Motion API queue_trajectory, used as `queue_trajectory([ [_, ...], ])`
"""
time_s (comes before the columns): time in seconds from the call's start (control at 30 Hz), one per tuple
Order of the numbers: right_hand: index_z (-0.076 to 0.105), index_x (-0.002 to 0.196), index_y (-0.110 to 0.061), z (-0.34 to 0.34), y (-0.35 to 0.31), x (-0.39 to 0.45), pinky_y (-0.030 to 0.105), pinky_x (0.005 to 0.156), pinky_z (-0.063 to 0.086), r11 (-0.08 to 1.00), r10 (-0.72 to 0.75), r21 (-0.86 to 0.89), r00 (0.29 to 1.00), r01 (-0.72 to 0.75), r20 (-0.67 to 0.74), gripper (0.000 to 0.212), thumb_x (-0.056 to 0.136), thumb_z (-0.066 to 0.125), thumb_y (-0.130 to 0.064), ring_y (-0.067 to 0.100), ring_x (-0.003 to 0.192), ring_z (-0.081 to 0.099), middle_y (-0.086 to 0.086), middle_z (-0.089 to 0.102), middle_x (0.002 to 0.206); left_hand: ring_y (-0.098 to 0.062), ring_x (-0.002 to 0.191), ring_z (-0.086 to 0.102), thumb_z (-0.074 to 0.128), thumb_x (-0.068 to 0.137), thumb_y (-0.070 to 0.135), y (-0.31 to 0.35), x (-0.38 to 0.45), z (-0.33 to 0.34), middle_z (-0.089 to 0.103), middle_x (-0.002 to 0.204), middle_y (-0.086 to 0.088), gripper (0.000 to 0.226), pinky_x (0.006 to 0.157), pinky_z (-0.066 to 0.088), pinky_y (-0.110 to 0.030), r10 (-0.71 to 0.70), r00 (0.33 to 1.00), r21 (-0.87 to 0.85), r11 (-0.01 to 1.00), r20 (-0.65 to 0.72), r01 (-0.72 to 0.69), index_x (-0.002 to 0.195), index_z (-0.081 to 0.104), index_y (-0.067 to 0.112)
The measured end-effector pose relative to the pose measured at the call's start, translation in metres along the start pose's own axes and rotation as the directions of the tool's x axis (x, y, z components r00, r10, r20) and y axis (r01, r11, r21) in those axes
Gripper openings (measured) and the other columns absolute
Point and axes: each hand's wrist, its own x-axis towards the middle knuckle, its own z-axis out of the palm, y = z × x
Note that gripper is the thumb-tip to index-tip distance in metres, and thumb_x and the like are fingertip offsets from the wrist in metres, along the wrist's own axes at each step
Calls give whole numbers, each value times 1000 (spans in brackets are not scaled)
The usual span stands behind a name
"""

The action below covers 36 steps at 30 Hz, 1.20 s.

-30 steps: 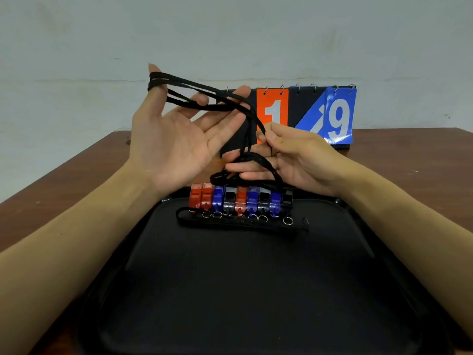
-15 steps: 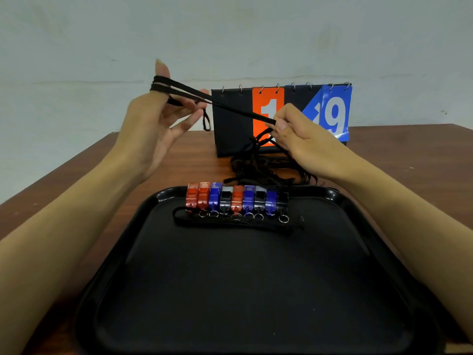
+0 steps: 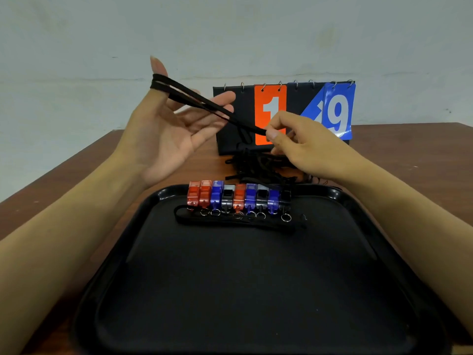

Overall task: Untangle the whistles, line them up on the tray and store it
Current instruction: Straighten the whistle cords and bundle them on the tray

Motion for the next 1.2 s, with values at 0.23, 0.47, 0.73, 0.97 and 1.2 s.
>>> queue_trajectory([
  [0.23,62,94,-17,4,-10,-4,37,96,59,792,-11,601,981,-110,195,14,105,53,-20,20,112,72,6,71,117,-43,133,58,25,95,76,-3,-5,3,60,137,-34,81,114,46,-46,-104,983,-119,985,151,123,102,60,3],
  [0.47,64,93,-15,6,-7,-4,26,75,55,745,-3,655,982,-126,191,13,103,56,-16,14,78,68,5,72,88,-45,133,57,27,96,75,3,-5,-4,57,140,-36,84,115,45,-47,-104,982,-122,985,157,123,98,67,1],
  [0.73,65,95,-18,-4,4,-3,24,67,51,800,46,600,998,-5,-53,11,103,58,-19,13,68,62,0,70,80,-18,74,74,48,109,33,8,10,-28,75,118,-7,27,66,59,-30,145,970,375,925,-197,-62,94,66,20],
  [0.97,61,100,-14,-14,13,-7,19,66,56,969,40,247,987,0,-155,9,104,56,-20,8,63,66,-3,74,78,-16,49,67,73,95,16,12,10,-47,81,81,-2,5,47,54,-24,281,956,888,456,-89,-51,95,71,11],
  [1.2,69,90,-26,-19,25,-8,8,66,52,997,-19,-79,993,10,-116,10,99,64,-28,0,65,69,-10,73,72,-14,52,67,77,88,33,24,3,-51,82,81,0,24,48,53,-21,13,993,943,315,-115,105,92,76,10],
])
